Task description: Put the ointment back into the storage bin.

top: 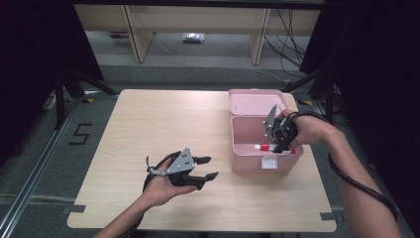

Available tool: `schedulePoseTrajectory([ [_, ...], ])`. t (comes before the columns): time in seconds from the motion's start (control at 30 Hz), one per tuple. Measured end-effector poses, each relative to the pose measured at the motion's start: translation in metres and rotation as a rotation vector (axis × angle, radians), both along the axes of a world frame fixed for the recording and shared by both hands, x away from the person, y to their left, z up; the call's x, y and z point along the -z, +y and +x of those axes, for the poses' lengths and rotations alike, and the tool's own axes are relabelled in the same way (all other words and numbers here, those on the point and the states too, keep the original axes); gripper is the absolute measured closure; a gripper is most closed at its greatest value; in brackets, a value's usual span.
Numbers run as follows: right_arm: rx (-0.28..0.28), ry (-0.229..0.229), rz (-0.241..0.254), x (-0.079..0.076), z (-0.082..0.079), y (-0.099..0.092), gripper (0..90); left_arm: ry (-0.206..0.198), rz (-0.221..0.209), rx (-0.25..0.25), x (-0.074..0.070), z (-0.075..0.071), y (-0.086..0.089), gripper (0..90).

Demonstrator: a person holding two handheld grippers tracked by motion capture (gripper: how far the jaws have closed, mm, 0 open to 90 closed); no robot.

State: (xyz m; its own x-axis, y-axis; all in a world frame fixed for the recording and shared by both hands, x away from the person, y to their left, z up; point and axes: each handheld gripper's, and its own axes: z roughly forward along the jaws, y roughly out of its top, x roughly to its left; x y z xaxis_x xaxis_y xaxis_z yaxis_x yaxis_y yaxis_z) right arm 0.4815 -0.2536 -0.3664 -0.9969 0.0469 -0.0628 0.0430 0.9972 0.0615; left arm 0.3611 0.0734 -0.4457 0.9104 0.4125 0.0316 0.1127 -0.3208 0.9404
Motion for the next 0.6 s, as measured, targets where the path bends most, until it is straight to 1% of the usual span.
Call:
schedulePoseTrajectory([
  [0.03,0.008,0.001,0.000,0.0004,-0.0003,-0.0001,71.8,0.000,0.000,0.000,0.0000,0.0001,0.0002,44.1],
  [0.07,0.004,0.001,0.001,0.0009,0.0003,0.0000,71.8,0.000,0.000,-0.001,0.0001,0.0000,0.0004,44.0],
  [0.13,0.031,-0.006,-0.005,0.0011,-0.0014,0.0000,71.8,0.001,0.003,-0.001,0.0005,-0.0002,0.0009,44.1],
  [0.17,0.029,-0.007,-0.006,0.0017,-0.0011,0.0002,71.8,0.001,0.006,-0.001,0.0008,-0.0003,0.0011,44.0],
  [0.2,0.008,-0.011,-0.009,0.0022,0.0009,0.0000,71.8,0.001,0.006,-0.001,0.0009,-0.0004,0.0012,44.0],
  [0.23,0.004,-0.002,-0.006,0.0034,0.0013,0.0002,71.8,0.002,0.006,-0.002,0.0010,-0.0004,0.0013,44.0],
  [0.27,0.008,-0.009,-0.008,0.0040,0.0011,0.0002,71.8,0.002,0.006,-0.002,0.0010,-0.0003,0.0015,44.0],
  [0.3,0.006,-0.003,-0.008,0.0049,0.0017,0.0005,71.8,0.001,0.006,-0.001,0.0010,-0.0002,0.0016,44.0],
  [0.33,-0.011,-0.004,-0.008,0.0057,0.0027,0.0006,71.8,0.001,0.005,-0.002,0.0010,0.0000,0.0016,44.0],
  [0.37,0.013,-0.002,-0.012,0.0062,0.0014,0.0002,71.8,0.001,0.006,-0.002,0.0009,0.0002,0.0016,44.0],
  [0.4,0.050,0.005,-0.022,0.0061,-0.0007,0.0001,71.8,0.000,0.006,-0.002,0.0007,0.0003,0.0014,44.0],
  [0.43,0.003,0.002,0.000,0.0082,0.0031,0.0004,71.8,0.000,0.006,-0.001,0.0005,0.0002,0.0014,44.0],
  [0.47,0.013,0.008,0.000,0.0087,0.0028,0.0006,71.8,0.001,0.004,-0.001,0.0003,0.0000,0.0012,44.0],
  [0.53,0.003,0.008,0.000,0.0098,0.0035,0.0009,71.8,0.000,0.003,0.000,-0.0002,0.0000,0.0011,44.0],
  [0.6,0.033,0.007,-0.012,0.0097,0.0014,0.0011,71.8,0.000,0.002,-0.002,-0.0004,0.0001,0.0012,44.0],
])
